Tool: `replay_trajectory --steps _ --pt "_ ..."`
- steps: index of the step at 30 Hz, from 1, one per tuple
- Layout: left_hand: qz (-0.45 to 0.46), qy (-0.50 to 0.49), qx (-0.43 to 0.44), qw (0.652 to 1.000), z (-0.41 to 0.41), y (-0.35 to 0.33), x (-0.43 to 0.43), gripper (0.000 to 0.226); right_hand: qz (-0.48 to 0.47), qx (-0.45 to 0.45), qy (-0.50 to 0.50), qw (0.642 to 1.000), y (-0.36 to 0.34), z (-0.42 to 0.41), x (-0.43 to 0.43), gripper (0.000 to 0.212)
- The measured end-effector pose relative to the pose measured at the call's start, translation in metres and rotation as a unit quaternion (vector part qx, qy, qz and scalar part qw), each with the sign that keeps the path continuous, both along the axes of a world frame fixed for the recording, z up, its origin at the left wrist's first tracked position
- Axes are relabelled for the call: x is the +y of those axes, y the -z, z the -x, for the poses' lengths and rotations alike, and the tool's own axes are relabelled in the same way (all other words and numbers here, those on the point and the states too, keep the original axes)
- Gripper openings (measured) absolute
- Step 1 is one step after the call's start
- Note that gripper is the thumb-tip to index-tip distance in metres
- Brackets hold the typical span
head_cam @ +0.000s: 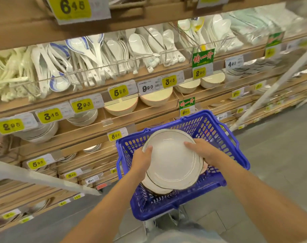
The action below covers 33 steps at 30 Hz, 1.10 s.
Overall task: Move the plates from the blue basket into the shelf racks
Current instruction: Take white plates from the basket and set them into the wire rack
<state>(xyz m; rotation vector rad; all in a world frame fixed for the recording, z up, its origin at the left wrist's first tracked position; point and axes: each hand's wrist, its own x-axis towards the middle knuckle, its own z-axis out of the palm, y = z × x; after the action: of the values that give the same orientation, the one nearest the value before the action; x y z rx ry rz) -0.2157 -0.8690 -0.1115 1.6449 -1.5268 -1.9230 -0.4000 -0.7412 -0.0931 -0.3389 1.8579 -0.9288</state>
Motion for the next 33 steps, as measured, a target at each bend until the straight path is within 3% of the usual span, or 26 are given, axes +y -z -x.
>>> replay_trajectory --steps 6,11,14,21,26,30,33 --pt "0.049 0.039 0.031 0.998 0.035 -0.038 0.018 0.018 0.068 0.012 0.078 0.995 -0.036 0.014 0.041 0.023" --pt "0.046 0.077 0.029 0.996 0.077 -0.066 0.054 0.032 0.075 0.081 0.126 0.986 -0.064 0.043 0.088 0.03" --pt "0.074 0.102 0.038 0.991 0.111 -0.081 0.087 0.04 0.111 0.072 0.163 0.978 -0.072 0.067 0.128 0.039" --pt "0.126 0.169 0.064 0.975 0.185 -0.114 0.179 0.031 0.163 0.089 0.197 0.963 -0.107 0.13 0.239 0.021" --pt "0.146 0.181 0.098 0.968 0.248 -0.142 0.24 0.044 0.175 0.133 0.215 0.951 -0.138 0.181 0.305 0.021" --pt "0.163 0.19 0.116 0.961 0.294 -0.166 0.271 0.019 0.186 0.166 0.232 0.94 -0.158 0.218 0.341 0.023" --pt "0.172 0.199 0.141 0.954 0.324 -0.177 0.278 0.018 0.198 0.176 0.244 0.933 -0.168 0.243 0.353 0.022"
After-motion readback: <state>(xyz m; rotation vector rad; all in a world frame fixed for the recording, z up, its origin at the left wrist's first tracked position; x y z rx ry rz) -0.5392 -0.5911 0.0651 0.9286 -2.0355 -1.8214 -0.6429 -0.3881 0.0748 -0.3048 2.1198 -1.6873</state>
